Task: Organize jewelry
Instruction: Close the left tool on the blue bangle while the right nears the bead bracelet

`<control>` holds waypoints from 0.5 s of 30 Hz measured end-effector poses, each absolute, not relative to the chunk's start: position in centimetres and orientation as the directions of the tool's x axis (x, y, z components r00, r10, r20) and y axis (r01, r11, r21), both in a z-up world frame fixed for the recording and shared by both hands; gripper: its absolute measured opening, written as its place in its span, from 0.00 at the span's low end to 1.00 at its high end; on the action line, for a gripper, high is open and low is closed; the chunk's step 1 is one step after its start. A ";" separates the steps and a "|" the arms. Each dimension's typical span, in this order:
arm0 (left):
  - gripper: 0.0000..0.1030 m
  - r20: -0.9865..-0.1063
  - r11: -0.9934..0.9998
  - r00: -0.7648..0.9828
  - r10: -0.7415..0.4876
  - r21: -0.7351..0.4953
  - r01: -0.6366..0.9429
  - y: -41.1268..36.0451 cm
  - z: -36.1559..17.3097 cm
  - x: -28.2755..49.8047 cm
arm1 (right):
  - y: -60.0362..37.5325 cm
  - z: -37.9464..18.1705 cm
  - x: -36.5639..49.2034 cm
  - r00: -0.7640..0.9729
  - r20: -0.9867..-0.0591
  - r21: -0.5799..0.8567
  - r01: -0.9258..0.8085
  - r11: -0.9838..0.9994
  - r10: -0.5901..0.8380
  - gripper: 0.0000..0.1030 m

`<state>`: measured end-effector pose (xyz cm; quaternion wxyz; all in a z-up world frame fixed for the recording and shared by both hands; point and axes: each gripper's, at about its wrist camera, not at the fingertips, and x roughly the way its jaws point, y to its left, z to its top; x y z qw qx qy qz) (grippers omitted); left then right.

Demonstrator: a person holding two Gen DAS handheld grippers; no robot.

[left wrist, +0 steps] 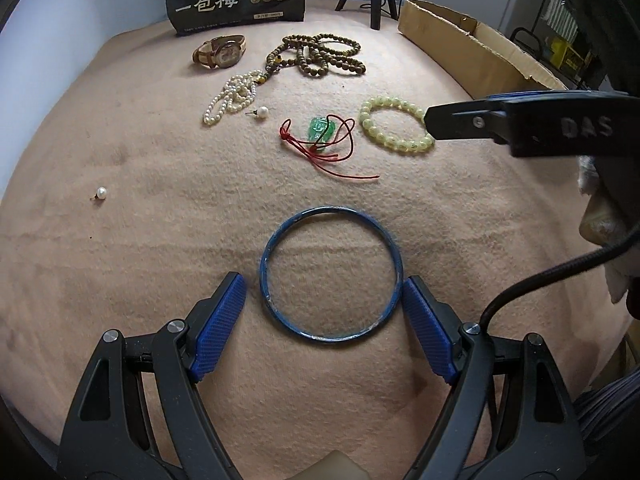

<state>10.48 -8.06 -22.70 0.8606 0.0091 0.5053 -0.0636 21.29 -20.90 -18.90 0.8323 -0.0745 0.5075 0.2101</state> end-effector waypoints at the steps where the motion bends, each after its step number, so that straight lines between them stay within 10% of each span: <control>1: 0.81 -0.870 0.992 0.482 -0.100 -0.048 0.119 -8.0 -22.7 10.5 | -20.9 -19.1 21.5 0.395 -0.878 0.088 -0.420 0.903 0.269 0.83; 15: 0.71 -0.864 0.994 0.494 -0.095 -0.056 0.095 -6.4 -22.4 10.3 | -19.5 -21.1 23.4 0.358 -0.911 0.065 -0.366 0.928 0.205 0.62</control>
